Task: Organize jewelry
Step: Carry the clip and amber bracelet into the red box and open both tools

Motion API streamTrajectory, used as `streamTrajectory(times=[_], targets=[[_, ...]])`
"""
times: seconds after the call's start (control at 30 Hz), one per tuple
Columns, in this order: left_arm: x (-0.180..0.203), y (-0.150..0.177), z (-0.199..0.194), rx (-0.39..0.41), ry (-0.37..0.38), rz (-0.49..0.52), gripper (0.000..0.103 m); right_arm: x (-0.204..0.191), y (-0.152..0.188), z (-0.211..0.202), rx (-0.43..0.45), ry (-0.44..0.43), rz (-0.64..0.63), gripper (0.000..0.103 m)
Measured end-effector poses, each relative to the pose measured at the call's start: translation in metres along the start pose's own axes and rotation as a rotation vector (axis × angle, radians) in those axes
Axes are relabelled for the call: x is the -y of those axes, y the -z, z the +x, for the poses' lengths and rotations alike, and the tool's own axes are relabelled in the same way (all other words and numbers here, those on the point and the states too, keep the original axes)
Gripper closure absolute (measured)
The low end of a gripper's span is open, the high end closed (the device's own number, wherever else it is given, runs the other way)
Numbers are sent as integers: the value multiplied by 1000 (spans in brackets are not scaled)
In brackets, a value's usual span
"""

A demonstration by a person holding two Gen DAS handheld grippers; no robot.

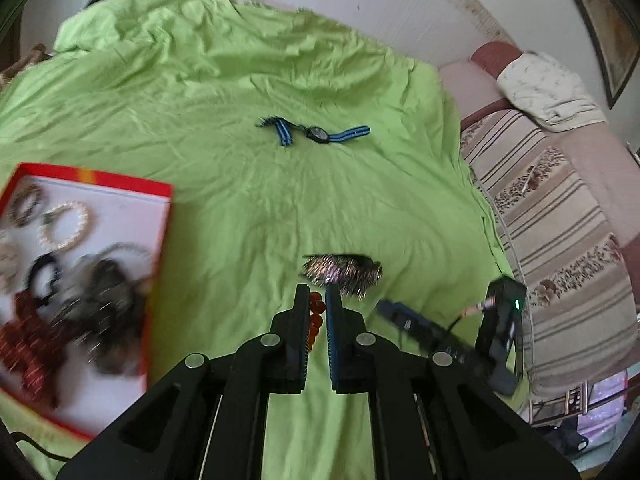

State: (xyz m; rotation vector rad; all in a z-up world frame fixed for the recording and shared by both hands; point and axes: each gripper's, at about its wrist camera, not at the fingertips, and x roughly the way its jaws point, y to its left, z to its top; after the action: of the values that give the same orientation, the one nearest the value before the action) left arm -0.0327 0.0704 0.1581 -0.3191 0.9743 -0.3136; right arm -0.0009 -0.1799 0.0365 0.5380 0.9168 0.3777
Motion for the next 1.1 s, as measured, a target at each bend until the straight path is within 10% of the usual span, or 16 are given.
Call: streamTrajectory(times=[0.17, 0.33, 0.57, 0.7, 1.1], targets=[[-25, 22, -46, 63, -57, -10, 96, -25, -5, -5, -3, 68, -42, 22], [-56, 38, -72, 105, -117, -61, 96, -18, -13, 17, -55, -23, 204, 20], [-88, 48, -96, 144, -141, -102, 96, -11, -33, 50, -26, 64, 473, 16], [-96, 50, -110, 169, -149, -97, 96, -25, -40, 61, -77, 111, 380, 60], [-115, 52, -129, 190, -92, -159, 96, -103, -41, 19, -18, 94, 87, 64]])
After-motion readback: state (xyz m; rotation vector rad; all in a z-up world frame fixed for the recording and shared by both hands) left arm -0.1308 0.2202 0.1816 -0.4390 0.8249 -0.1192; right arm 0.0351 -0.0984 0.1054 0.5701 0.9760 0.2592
